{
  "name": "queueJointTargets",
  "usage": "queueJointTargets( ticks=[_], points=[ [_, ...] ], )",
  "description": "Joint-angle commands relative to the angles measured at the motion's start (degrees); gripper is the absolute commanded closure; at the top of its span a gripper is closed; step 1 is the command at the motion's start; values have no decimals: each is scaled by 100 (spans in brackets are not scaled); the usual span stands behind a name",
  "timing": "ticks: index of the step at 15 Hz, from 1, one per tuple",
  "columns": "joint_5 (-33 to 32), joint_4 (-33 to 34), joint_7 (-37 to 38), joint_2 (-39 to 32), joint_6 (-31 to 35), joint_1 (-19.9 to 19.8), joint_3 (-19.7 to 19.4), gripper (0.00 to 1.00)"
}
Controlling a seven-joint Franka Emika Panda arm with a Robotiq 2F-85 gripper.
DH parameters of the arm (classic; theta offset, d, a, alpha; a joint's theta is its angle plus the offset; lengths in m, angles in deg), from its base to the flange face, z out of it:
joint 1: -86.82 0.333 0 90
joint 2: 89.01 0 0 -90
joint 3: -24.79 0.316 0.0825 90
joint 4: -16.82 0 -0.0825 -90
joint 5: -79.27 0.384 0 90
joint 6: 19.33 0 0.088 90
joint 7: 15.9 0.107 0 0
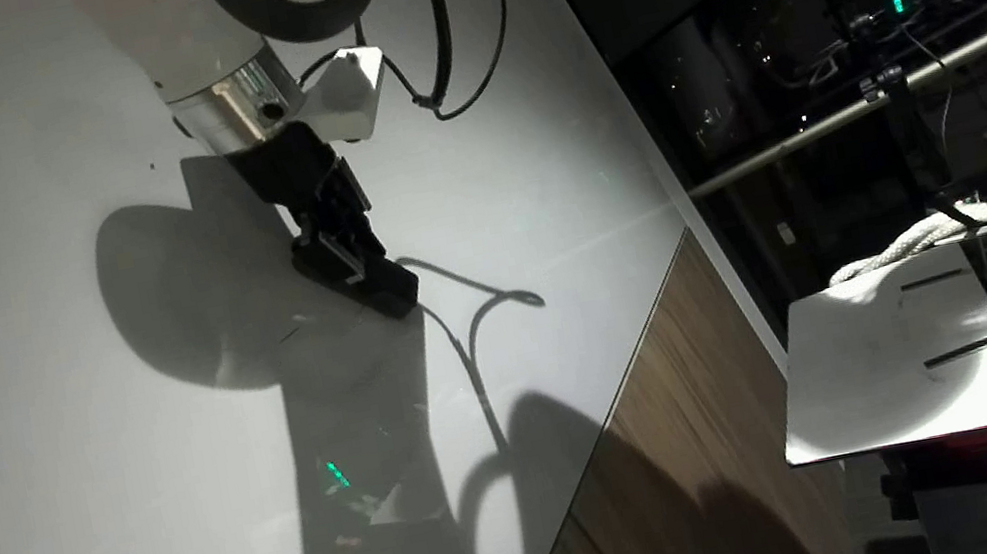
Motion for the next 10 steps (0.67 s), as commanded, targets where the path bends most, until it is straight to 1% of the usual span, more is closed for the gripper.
queueJointTargets(
  ticks=[1, 6, 10],
  points=[
    [-216, 738, 38, -708, 52, 316, 33, 72],
    [-308, 1283, -42, -1170, -99, 766, -16, 72],
    [-407, 1659, -167, -1322, -308, 951, -75, 72]
  ],
)
